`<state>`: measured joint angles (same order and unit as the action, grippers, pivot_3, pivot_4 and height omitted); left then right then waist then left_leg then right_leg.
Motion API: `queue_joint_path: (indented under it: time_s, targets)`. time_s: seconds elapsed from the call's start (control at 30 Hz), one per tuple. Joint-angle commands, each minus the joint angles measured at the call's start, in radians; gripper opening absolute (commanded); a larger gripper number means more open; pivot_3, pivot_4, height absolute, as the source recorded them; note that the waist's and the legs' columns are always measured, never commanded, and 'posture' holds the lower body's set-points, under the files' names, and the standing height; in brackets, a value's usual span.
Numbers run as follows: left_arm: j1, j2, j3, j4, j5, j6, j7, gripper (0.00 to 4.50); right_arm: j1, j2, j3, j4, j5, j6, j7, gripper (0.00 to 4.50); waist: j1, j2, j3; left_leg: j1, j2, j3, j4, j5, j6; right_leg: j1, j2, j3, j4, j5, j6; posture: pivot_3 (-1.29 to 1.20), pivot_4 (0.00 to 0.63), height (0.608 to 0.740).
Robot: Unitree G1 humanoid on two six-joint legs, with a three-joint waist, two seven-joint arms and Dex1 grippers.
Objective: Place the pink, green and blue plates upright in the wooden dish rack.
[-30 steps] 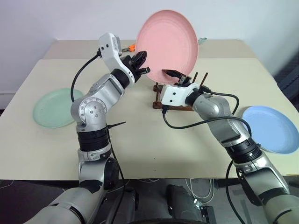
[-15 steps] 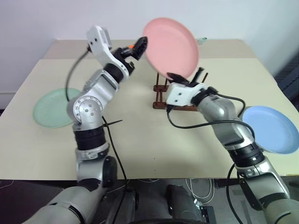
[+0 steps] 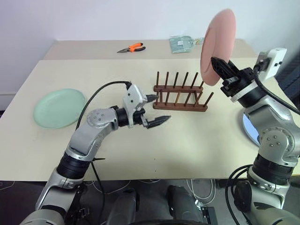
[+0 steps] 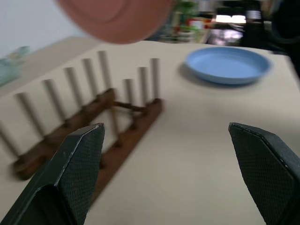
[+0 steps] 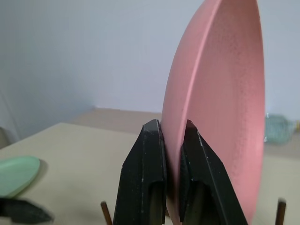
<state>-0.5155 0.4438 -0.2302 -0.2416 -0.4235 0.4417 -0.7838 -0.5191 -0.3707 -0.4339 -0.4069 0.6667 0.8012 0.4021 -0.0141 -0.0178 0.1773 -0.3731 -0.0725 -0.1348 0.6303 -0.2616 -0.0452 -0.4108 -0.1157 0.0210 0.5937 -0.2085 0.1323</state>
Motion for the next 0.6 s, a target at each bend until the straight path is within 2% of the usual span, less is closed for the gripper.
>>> queue_joint_path:
  time_s: [0.03, 0.43, 0.53, 0.6]
  targets:
    - [0.003, -0.002, -0.01, -0.046, 0.014, -0.022, -0.024, 4.32, -0.005, -0.019, -0.017, -0.006, 0.054, 0.006, -0.023, 0.0, 0.001, 0.0, 0.0, 0.0, 0.0, 0.0, 0.0, 0.0, 0.0, 0.0, 0.0, 0.0, 0.0, 0.0, 0.0, 0.0, 0.15, 0.74]
    - [0.018, 0.014, 0.006, -0.082, 0.008, 0.024, -0.039, 4.32, -0.031, -0.05, 0.013, 0.182, 0.052, -0.021, -0.027, 0.0, 0.0, 0.0, 0.0, 0.0, 0.0, 0.001, 0.0, 0.0, 0.0, 0.0, 0.0, 0.0, 0.0, 0.002, 0.003, 0.0, 0.15, 0.74]
    - [0.017, 0.013, 0.007, -0.072, 0.005, 0.037, -0.045, 4.38, -0.04, -0.067, 0.03, 0.212, 0.037, -0.046, -0.02, 1.04, 0.0, 0.001, 0.0, 0.0, 0.0, 0.001, 0.0, 0.0, 0.0, 0.0, 0.0, 0.0, 0.0, 0.002, 0.003, 0.0, 0.15, 0.74]
    - [0.016, 0.008, 0.008, -0.058, 0.014, 0.042, -0.035, 4.44, -0.046, -0.085, 0.05, 0.215, -0.001, -0.085, -0.022, 2.07, 0.0, 0.001, 0.0, 0.0, 0.0, 0.001, 0.0, 0.0, 0.0, 0.0, 0.0, 0.0, 0.0, 0.002, 0.003, 0.0, 0.15, 0.74]
